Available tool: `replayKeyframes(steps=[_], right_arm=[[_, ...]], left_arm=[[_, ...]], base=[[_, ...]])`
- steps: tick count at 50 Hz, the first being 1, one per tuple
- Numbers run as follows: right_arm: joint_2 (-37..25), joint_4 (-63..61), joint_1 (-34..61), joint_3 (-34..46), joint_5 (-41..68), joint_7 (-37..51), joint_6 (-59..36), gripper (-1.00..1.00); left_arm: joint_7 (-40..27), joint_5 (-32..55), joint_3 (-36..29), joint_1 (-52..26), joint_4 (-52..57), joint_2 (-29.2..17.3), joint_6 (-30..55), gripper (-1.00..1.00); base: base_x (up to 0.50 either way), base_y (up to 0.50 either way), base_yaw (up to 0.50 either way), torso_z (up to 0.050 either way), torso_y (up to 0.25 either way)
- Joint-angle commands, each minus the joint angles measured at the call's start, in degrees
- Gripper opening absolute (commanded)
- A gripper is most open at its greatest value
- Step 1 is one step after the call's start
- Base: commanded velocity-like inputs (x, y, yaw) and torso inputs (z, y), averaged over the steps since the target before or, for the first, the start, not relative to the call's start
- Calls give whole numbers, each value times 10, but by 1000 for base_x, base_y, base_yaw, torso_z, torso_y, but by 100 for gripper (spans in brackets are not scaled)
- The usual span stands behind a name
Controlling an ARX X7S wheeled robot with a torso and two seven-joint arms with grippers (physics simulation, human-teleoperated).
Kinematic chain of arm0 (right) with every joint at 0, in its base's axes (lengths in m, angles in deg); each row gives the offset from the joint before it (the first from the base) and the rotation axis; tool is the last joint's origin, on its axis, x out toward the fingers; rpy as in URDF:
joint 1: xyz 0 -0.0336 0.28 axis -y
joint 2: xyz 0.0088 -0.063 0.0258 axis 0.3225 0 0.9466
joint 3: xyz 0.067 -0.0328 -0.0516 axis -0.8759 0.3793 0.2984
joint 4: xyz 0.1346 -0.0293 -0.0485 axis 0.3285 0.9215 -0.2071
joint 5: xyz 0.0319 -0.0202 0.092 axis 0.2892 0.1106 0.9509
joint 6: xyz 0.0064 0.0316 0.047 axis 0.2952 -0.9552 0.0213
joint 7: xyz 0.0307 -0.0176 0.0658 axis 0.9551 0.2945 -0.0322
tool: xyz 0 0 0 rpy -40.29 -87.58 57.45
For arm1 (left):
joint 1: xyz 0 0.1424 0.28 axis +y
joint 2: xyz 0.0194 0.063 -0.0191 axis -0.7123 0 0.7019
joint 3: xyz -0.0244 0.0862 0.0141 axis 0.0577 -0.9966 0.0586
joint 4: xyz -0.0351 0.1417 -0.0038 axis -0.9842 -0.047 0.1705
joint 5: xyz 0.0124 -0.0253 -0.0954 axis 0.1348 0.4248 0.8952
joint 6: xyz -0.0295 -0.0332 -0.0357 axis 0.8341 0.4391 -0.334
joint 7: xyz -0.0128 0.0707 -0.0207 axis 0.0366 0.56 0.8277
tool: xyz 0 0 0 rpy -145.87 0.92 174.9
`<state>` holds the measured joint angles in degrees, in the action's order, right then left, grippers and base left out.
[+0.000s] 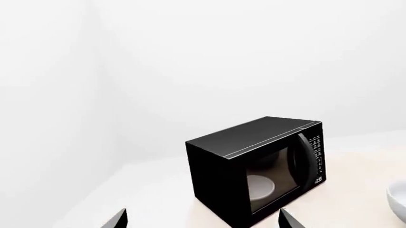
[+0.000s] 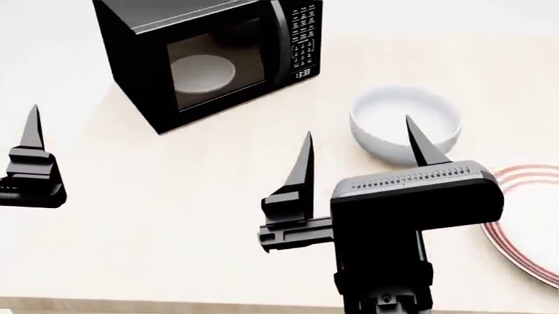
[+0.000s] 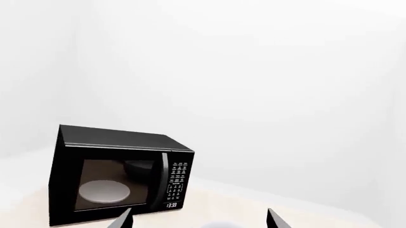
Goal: Open the microwave.
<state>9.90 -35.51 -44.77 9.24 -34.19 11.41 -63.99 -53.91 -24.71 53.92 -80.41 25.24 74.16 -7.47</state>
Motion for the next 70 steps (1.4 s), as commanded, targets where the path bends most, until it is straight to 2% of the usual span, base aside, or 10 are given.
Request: replayKeyframes(steps=[1, 13, 14, 26, 29, 35, 70], right_arm=[[-2, 1, 0, 2, 3, 2, 1, 100], [-5, 3, -1, 3, 6, 4, 7, 100], [7, 8, -3, -16, 18, 7, 9, 100], [1, 10, 0, -3, 15, 11, 6, 100], [12, 7, -4, -27, 47, -5, 4, 100], [11, 3, -5, -28, 49, -2, 10, 100], [3, 3, -3, -24, 60, 8, 11, 100]], left_arm=[[-2, 3, 0, -1, 2, -1, 2, 100], [-4, 6, 1, -1, 3, -1, 4, 100], [-5, 6, 1, -2, -1, 1, 2, 100], [-6, 10, 3, 3, -6, -1, -7, 100], [-6, 11, 4, 2, -5, -1, -6, 100], [-7, 13, 3, -11, 3, -2, 15, 100], [-14, 20, 4, 2, -4, -4, -4, 100]], base=[[0, 500, 0, 0, 0], [0, 500, 0, 0, 0], [0, 0, 0, 0, 0], [0, 0, 0, 0, 0], [0, 0, 0, 0, 0], [453, 0, 0, 0, 0], [500, 0, 0, 0, 0]])
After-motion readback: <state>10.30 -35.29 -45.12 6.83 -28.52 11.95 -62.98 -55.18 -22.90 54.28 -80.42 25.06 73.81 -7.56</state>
